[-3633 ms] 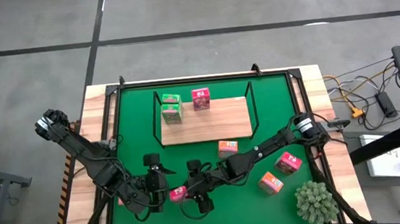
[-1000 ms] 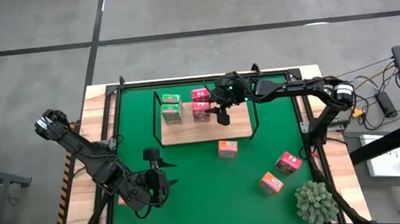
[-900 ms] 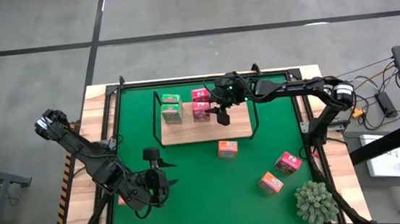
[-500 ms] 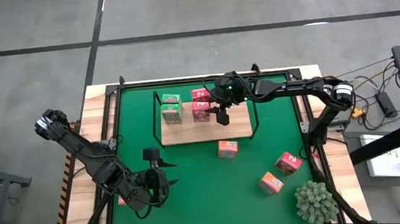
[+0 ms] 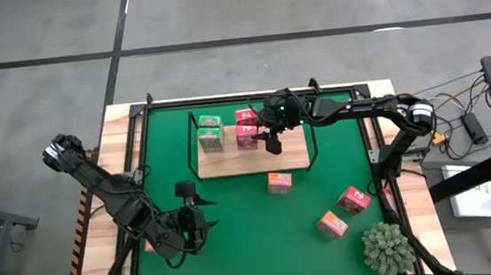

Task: Stack cereal on shelf
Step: Put the left red cereal box on the shelf aligned with the other red cereal box

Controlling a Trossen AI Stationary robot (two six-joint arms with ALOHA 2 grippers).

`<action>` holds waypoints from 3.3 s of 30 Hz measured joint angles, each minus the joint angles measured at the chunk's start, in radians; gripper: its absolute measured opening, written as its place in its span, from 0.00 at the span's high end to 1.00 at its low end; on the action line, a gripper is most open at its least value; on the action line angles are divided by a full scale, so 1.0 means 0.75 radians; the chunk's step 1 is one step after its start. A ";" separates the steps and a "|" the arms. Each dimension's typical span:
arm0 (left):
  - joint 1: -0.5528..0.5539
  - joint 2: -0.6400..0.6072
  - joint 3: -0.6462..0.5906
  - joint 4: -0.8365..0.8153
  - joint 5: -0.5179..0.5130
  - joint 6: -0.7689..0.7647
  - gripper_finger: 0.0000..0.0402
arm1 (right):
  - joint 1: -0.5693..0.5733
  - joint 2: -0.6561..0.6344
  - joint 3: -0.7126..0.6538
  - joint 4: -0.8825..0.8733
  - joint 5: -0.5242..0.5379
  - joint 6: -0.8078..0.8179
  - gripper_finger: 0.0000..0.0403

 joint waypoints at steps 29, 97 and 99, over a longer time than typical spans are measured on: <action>0.000 0.080 -0.021 0.030 -0.069 -0.087 0.48 | 0.184 -0.098 0.213 -0.161 -0.001 0.096 0.48; 0.009 -0.970 -0.832 0.879 -0.235 0.734 0.90 | 0.367 -0.098 0.369 -0.404 0.430 0.147 0.97; 0.009 -0.982 -0.831 0.879 -0.285 0.786 0.90 | 0.348 -0.097 0.371 -0.394 0.430 0.147 0.98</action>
